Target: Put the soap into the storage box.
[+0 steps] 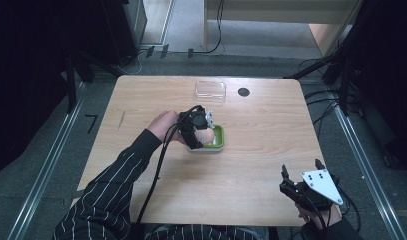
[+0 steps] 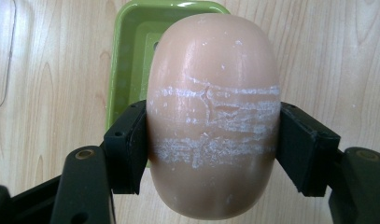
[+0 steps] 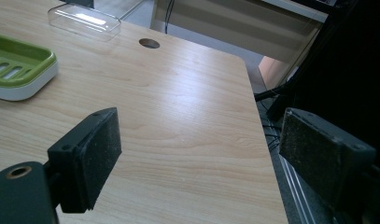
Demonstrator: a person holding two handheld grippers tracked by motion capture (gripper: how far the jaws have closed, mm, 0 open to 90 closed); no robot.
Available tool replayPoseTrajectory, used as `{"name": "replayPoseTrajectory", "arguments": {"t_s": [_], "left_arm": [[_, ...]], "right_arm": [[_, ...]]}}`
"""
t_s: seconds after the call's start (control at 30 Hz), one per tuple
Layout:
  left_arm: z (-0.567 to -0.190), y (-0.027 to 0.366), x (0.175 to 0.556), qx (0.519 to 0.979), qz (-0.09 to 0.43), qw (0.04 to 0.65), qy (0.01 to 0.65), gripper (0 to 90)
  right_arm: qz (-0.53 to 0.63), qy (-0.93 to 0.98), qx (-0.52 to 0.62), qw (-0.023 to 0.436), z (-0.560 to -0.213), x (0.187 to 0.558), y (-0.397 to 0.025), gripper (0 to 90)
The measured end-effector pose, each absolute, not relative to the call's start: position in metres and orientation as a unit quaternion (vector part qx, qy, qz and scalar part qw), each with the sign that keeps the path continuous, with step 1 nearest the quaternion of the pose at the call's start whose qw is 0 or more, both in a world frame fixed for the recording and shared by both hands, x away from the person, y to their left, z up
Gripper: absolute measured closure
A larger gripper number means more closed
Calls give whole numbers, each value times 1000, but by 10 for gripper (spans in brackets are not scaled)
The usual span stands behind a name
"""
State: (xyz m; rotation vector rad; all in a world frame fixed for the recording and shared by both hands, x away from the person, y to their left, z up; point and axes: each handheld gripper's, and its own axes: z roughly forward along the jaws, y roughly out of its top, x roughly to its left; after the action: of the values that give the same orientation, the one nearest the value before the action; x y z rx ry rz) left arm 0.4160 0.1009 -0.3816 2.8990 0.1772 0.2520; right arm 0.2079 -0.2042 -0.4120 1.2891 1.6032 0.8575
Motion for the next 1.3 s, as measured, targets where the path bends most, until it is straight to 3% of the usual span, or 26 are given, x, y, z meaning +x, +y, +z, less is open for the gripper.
{"name": "replayPoseTrajectory", "arguments": {"t_s": [1.3], "left_arm": [[-399,99,438,988,92,109,57,335]], "right_arm": [[338,645,520,445,-412,205,-207,136]]}}
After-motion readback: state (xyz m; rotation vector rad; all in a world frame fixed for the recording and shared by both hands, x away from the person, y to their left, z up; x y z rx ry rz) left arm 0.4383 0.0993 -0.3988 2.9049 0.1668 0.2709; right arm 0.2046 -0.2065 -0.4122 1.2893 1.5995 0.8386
